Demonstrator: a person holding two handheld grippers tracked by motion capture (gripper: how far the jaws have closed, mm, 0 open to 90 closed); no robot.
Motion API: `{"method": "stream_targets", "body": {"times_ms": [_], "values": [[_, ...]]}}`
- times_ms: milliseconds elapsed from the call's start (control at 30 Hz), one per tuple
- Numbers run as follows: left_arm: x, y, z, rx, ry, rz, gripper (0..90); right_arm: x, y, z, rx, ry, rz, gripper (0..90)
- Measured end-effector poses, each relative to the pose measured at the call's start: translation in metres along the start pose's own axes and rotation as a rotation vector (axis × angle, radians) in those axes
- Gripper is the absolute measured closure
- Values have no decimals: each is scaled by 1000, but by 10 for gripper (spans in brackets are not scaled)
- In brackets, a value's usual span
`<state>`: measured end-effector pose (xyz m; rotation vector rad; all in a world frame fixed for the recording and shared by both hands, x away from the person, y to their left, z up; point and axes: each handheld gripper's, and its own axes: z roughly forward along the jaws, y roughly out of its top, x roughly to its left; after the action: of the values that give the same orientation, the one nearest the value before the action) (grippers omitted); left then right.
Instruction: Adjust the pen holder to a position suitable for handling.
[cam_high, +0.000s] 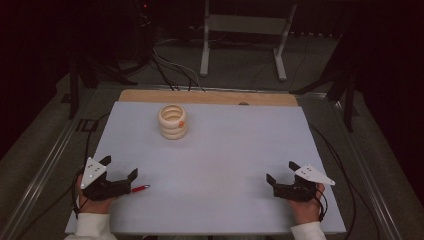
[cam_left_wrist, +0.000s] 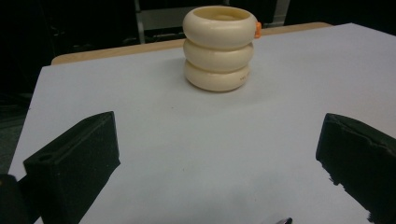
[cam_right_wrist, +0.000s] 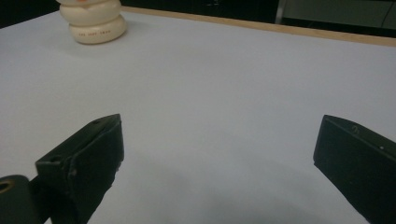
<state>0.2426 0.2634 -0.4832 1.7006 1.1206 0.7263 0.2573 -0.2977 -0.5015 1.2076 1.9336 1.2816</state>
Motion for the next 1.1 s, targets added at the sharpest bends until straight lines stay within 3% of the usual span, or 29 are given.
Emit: {"method": "stream_targets", "body": {"times_ms": [433, 867, 1100], "values": [[-3, 2, 2, 17, 4, -10, 1, 0, 0, -2, -16, -14, 16, 6], [-1, 20, 7, 34, -8, -40, 1, 0, 0, -1, -14, -34, 17, 0], [0, 34, 13, 34, 3, -21, 1, 0, 0, -1, -15, -39, 14, 0]]}}
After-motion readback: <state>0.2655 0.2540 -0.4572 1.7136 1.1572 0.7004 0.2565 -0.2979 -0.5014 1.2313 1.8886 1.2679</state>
